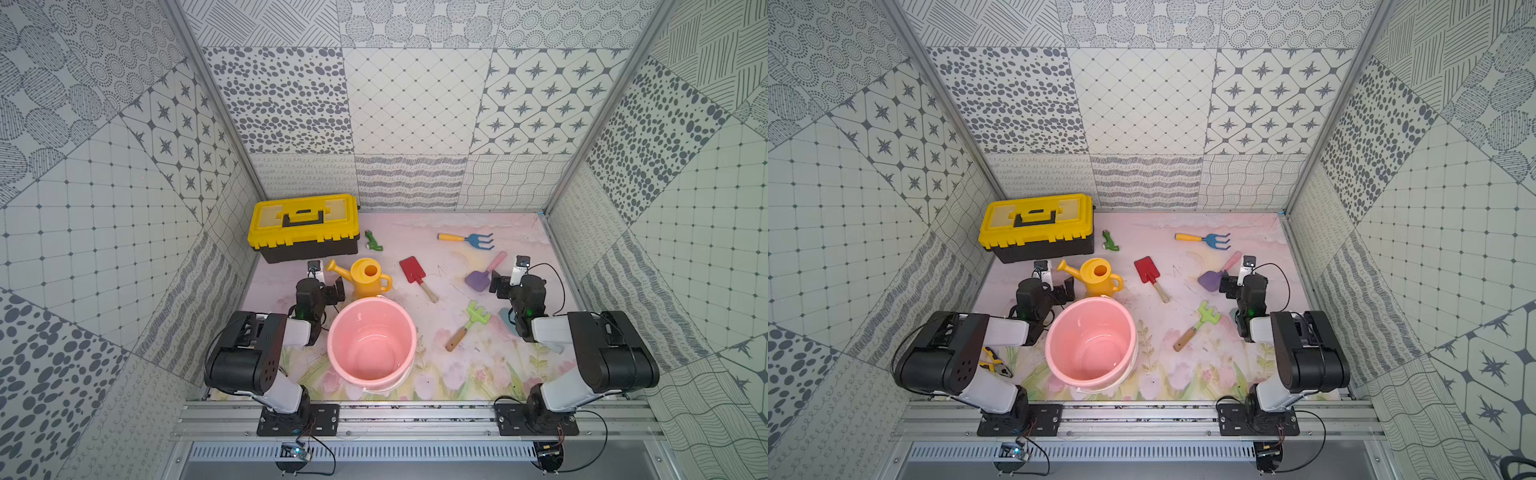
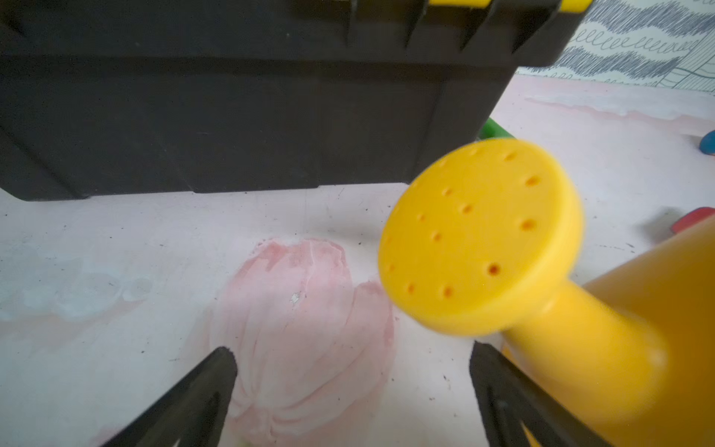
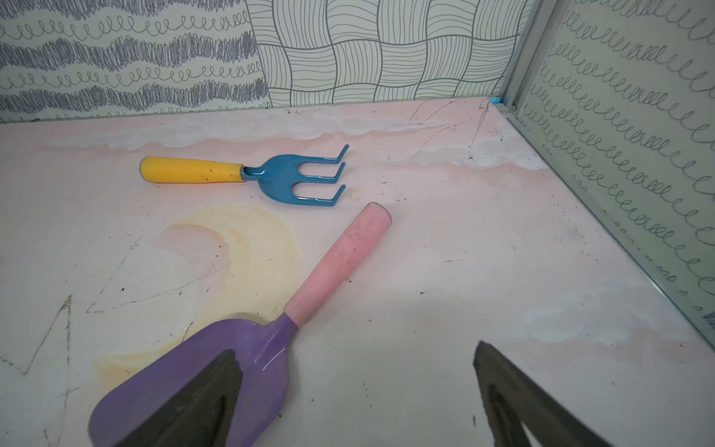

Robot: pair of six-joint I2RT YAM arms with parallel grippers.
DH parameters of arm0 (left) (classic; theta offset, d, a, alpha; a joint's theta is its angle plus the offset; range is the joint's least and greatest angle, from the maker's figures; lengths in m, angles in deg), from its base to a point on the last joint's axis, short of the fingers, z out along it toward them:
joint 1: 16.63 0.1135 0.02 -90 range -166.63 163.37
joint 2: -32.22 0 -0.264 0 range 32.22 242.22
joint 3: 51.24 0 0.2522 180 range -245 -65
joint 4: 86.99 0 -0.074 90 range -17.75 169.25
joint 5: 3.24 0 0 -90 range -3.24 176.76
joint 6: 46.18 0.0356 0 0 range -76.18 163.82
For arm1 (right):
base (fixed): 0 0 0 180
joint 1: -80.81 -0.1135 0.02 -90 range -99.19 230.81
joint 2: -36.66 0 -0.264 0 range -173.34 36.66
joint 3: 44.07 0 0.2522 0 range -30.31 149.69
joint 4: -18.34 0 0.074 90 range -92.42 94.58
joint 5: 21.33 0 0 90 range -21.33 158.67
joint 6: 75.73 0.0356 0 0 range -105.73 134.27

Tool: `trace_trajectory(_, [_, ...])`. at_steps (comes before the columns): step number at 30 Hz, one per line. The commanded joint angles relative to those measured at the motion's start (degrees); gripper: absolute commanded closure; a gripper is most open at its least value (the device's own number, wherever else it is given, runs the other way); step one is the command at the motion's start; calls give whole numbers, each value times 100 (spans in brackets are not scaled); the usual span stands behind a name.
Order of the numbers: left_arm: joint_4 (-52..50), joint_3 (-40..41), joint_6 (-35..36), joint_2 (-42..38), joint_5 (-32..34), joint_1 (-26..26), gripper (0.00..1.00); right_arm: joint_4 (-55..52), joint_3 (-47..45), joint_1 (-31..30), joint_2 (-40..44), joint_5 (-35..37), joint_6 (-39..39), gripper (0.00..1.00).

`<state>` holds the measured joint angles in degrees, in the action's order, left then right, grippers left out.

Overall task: Organize the gardening tools
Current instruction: Pick up the container from the center of the board.

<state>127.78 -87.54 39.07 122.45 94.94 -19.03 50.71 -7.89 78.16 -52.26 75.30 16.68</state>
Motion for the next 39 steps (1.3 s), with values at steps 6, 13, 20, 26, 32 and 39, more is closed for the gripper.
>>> trace_trajectory(6, [219,-17,45,16,-63,-28,1,195,97,-34,17,-189,-108,3])
trace_trajectory(13, [226,-22,53,12,-70,-31,1,187,96,-33,17,-197,-106,3])
trace_trajectory(20, [-204,-137,-66,-283,238,-50,0,160,90,-99,96,116,-89,3])
trace_trajectory(26, [-2540,-1023,-1471,-1416,1785,-39,0,-2743,1158,-402,1532,971,802,3])
trace_trajectory(32, [-6070,-2192,-4922,-2576,1818,156,0,-4803,1904,-385,2638,643,3509,3])
trace_trajectory(39, [-6242,-2015,-5281,-3719,251,152,0,-4425,1724,-465,2657,-1215,3919,3])
